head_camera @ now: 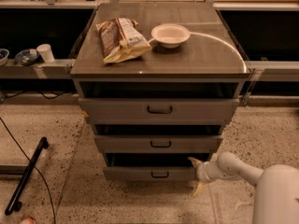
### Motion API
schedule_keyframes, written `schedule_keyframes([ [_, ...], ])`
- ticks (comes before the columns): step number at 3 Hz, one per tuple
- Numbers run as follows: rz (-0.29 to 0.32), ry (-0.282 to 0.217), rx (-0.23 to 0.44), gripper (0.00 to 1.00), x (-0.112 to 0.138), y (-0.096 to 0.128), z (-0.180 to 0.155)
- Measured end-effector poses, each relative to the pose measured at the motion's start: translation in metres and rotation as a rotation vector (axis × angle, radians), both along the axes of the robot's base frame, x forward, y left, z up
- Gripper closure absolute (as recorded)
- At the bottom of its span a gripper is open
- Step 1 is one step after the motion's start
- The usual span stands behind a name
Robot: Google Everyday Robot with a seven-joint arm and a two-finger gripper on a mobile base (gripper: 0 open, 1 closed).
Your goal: Open bottom drawer
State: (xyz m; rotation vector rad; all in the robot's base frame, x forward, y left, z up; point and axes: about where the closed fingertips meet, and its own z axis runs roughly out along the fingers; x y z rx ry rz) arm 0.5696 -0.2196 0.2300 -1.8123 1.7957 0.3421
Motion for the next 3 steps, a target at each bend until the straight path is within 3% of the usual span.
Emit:
schedule_keyframes([
  [2,0.011,0.044,-0.009,0.00,0.012,-0.007,-0.036],
  [3,0.009,0.052,-0.007,0.25,0.015,-0.008,-0.040],
])
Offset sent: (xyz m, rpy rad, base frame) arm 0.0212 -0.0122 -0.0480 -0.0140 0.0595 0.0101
